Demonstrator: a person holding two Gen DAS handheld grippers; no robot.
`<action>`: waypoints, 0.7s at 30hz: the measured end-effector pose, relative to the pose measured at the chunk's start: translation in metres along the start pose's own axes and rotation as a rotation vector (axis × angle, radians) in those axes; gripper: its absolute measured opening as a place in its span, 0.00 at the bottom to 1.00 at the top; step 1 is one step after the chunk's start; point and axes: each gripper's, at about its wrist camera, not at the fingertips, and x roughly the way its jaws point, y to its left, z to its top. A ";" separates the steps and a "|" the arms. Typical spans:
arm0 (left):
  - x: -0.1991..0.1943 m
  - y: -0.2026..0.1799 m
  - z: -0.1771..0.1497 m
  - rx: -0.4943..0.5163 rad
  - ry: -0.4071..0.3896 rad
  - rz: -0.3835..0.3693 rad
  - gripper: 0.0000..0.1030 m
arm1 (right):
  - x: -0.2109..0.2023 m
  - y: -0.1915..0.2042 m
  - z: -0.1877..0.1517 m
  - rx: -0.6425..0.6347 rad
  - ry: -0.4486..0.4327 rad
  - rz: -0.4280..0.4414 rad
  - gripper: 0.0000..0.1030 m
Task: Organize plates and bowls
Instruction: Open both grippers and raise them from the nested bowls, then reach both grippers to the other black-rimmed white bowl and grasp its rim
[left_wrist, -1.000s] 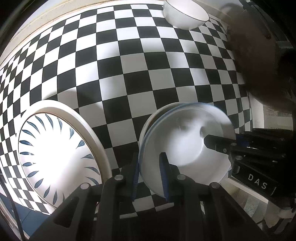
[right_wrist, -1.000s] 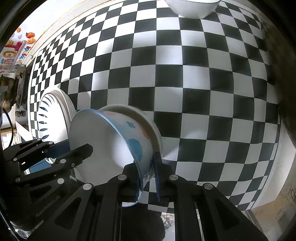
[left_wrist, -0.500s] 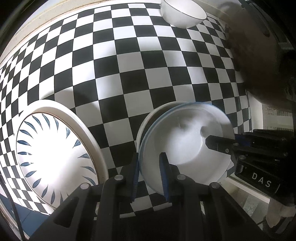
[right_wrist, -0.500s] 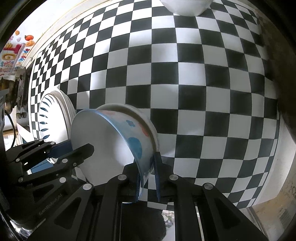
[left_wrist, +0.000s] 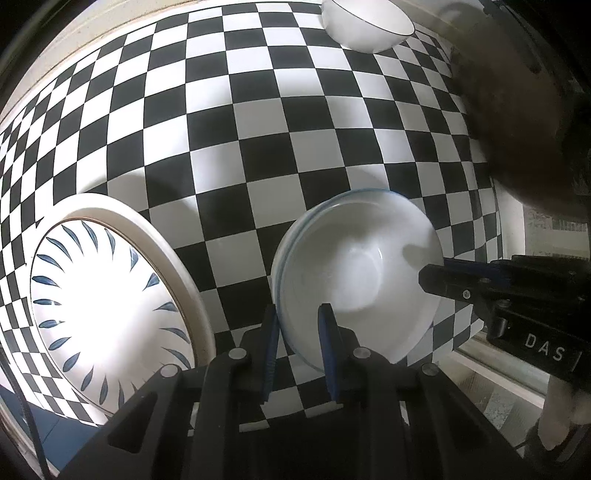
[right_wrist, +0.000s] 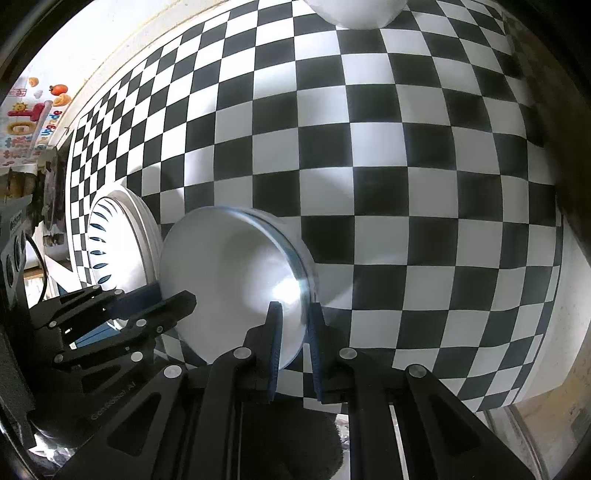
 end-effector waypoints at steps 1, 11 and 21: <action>0.000 0.000 0.000 -0.002 0.000 -0.001 0.18 | 0.000 0.000 0.000 -0.001 -0.001 -0.002 0.15; -0.031 0.001 -0.003 -0.014 -0.075 0.050 0.19 | -0.005 0.000 0.001 -0.006 0.001 0.005 0.15; -0.096 0.005 0.072 -0.091 -0.243 -0.034 0.30 | -0.113 -0.007 0.053 -0.052 -0.211 -0.049 0.39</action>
